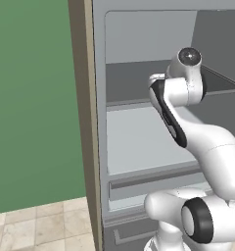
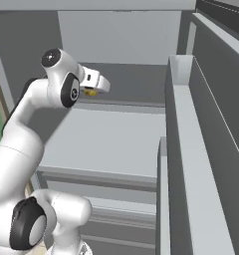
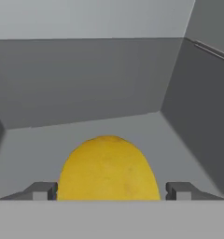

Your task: Retrieve a lemon from the fridge and place it on the cutting board with the fish.

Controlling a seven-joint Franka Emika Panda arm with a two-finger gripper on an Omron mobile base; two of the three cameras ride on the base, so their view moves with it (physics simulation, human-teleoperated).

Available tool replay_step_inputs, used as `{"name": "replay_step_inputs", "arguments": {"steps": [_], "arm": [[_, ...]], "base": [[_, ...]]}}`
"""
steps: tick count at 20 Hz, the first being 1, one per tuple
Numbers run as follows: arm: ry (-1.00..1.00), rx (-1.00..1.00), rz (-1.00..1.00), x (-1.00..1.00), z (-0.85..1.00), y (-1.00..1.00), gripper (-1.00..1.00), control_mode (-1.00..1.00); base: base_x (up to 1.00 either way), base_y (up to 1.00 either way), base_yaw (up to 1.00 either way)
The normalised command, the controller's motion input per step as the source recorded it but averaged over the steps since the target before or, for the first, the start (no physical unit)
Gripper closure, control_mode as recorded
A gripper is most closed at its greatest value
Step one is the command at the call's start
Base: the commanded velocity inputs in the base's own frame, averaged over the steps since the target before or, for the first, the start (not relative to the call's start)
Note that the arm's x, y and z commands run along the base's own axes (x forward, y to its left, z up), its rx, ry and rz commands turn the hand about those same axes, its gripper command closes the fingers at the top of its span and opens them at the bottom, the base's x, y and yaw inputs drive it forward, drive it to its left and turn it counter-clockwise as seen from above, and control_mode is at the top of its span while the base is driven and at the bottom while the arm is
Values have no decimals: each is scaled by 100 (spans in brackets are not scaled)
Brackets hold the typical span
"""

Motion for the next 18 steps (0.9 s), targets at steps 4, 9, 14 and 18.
{"name": "replay_step_inputs", "arguments": {"steps": [4,9,14,18], "arm": [[0,2,0,0,-29,0,100,-100],[-2,0,0,0,-12,0,100,-100],[-9,1,0,-16,0,-2,100,-100],[-14,0,0,-90,21,0,100,-100]], "base": [[0,0,0],[0,0,0],[0,0,0],[0,0,0]]}}
